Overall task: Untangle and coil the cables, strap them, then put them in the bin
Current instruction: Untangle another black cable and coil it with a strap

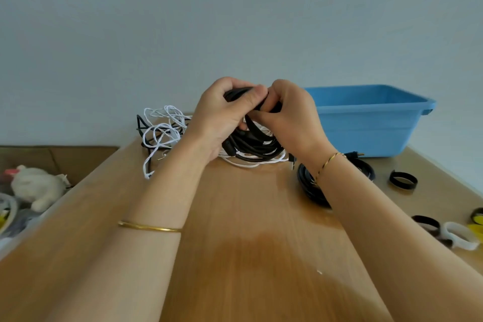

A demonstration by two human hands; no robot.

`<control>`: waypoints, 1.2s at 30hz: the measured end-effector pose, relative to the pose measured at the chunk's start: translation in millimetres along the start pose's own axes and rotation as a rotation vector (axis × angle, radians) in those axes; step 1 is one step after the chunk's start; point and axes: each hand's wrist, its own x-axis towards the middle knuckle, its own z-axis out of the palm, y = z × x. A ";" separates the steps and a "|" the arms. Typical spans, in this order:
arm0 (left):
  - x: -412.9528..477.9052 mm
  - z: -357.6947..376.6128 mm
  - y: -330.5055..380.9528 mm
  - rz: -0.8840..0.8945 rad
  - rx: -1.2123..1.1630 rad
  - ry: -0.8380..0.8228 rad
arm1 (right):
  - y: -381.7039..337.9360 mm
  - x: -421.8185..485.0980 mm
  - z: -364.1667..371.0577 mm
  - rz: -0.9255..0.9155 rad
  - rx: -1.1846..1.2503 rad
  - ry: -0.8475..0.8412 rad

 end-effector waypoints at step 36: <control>5.1 -3.3 -10.8 -0.081 0.430 0.057 | 2.9 -3.3 17.7 -0.004 -0.161 -0.061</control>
